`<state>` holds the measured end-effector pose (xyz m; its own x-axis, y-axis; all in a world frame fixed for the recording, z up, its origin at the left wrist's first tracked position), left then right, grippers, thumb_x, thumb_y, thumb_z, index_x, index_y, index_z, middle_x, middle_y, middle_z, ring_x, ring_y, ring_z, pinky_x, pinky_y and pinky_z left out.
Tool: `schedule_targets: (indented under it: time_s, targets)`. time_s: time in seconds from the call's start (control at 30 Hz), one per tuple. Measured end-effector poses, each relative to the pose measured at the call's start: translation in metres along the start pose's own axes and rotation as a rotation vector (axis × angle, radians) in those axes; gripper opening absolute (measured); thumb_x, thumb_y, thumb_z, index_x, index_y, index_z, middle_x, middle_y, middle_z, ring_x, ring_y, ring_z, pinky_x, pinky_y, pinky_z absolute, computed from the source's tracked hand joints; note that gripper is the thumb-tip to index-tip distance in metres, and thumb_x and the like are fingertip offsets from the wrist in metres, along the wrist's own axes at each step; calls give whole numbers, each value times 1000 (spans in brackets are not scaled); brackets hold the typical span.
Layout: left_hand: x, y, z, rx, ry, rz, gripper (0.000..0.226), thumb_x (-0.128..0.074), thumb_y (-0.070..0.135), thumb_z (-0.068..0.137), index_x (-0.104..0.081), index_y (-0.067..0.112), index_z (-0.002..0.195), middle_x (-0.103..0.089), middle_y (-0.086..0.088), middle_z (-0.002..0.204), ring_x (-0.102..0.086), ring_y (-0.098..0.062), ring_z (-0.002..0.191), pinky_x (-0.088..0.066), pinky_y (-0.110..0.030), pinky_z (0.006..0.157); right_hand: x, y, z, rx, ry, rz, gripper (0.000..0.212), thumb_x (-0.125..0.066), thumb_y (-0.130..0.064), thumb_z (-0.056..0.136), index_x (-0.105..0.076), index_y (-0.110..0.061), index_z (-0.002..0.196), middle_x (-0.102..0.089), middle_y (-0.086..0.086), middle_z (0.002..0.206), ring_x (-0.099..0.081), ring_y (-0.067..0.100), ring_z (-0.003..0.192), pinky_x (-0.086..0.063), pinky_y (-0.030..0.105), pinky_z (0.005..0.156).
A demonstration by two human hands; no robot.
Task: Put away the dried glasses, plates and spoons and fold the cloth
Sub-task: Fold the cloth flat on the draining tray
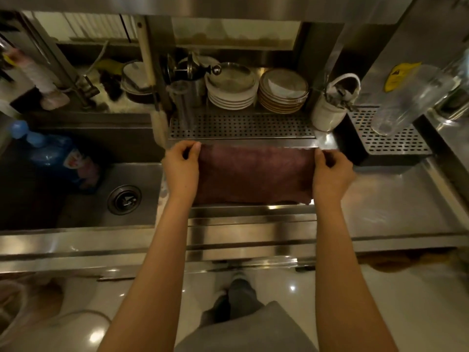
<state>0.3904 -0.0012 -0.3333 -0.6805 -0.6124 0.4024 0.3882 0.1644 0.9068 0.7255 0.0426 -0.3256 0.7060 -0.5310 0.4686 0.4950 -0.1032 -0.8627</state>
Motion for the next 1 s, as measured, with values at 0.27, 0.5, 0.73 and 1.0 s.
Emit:
schedule_targets:
  time_s: [0.27, 0.5, 0.73, 1.0]
  targets:
    - [-33, -69, -9, 163, -168, 188, 17, -53, 11, 92, -67, 3, 98, -67, -11, 99, -60, -24, 96, -37, -21, 76, -29, 54, -18, -140, -139, -192, 21, -57, -22, 90, -69, -5, 96, -69, 15, 98, -62, 30, 94, -39, 26, 75]
    - [-59, -93, 7, 207, -299, 316, 29, -45, -7, 86, -62, 1, 108, -63, -19, 113, -58, -30, 107, -41, -25, 81, -55, 69, -6, -163, -223, -241, 22, -57, -21, 91, -68, -2, 97, -69, 18, 97, -62, 32, 92, -37, 24, 72]
    - [-69, -85, 32, 98, -269, 486, 32, -42, -7, 85, -62, -1, 109, -66, -22, 108, -57, -36, 105, -43, -39, 89, -81, 71, 17, -176, -258, -237, 22, -56, -20, 91, -68, -5, 101, -69, 16, 100, -61, 30, 96, -40, 26, 77]
    - [-79, -86, 41, -23, -264, 677, 22, -45, -1, 86, -58, 8, 102, -68, -19, 87, -61, -38, 83, -30, -32, 59, -103, 89, 25, -173, -340, -359, 23, -49, -24, 94, -64, -8, 98, -67, 15, 98, -60, 33, 93, -41, 31, 73]
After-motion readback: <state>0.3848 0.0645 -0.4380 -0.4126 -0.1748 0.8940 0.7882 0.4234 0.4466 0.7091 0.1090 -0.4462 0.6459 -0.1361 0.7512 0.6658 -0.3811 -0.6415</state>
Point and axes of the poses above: each hand's wrist, its own z-axis towards the middle knuckle, its own x-axis out of the back of the hand, y = z × x, the point moved 9 cm from there along z, towards the middle knuckle
